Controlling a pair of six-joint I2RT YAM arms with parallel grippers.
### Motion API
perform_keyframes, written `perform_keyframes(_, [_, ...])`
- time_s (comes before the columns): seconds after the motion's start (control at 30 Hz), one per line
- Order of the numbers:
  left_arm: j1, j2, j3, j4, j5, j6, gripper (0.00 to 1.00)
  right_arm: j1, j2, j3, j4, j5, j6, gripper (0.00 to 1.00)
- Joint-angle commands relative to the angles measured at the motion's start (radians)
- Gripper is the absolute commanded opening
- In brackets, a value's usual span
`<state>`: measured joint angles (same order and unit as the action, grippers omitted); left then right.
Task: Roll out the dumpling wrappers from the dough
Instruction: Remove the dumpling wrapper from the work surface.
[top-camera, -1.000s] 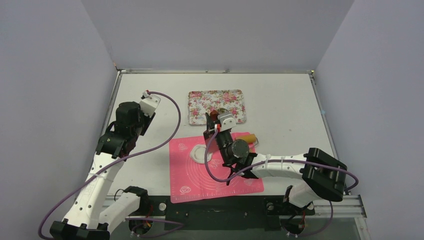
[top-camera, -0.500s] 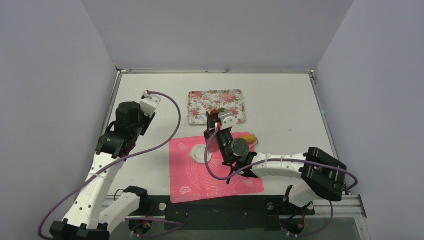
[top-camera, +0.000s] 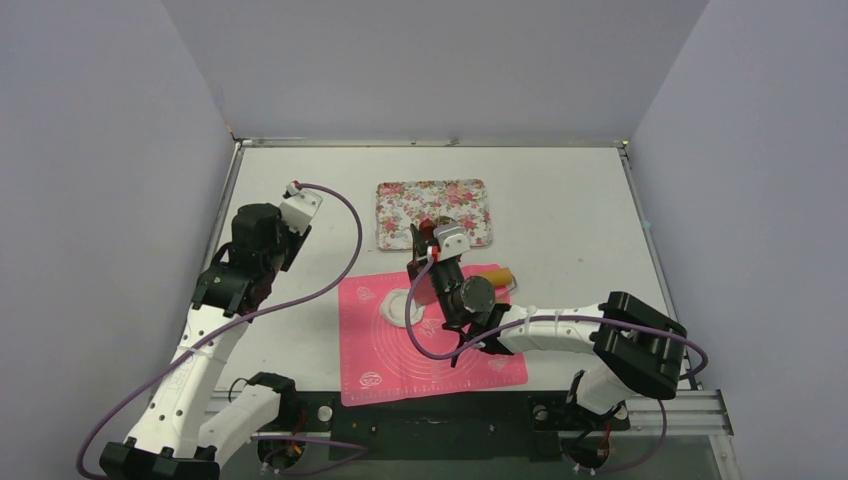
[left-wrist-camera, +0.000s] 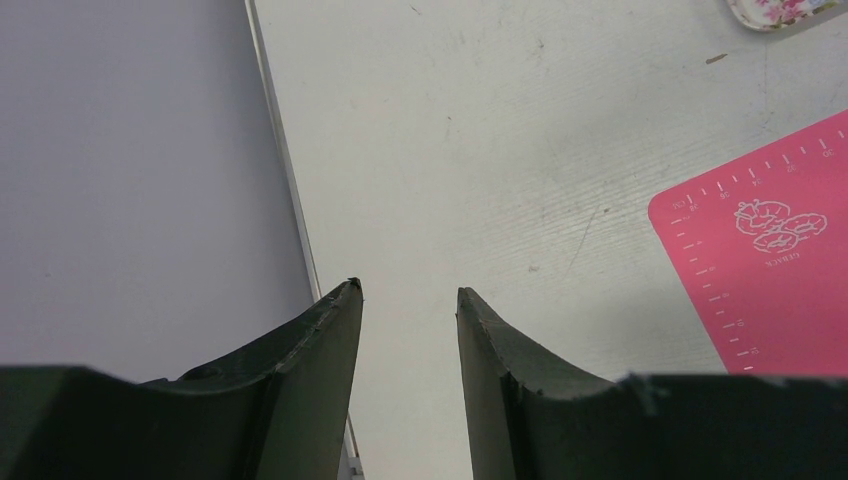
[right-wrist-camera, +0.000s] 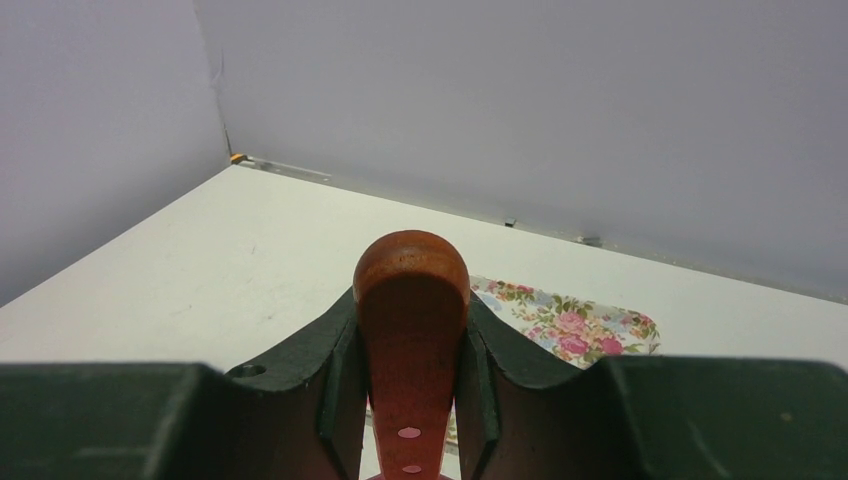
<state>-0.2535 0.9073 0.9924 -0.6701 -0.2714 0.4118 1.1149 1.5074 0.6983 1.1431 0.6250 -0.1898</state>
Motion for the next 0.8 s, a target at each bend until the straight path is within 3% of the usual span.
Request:
perform_keyframes(0.0, [0.0, -0.007, 0.01, 0.027, 0.017, 0.005, 0.38, -0.008, -0.045, 0.025, 0.029, -0.039, 0.006, 0.0])
perform_keyframes(0.4, [0.0, -0.009, 0.014, 0.024, 0.019, 0.008, 0.38, 0.022, -0.018, 0.03, 0.019, -0.056, -0.064, 0.0])
perform_keyframes(0.77, [-0.035, 0.035, 0.052, 0.005, 0.005, 0.034, 0.38, 0.021, 0.048, 0.073, 0.022, -0.047, -0.001, 0.0])
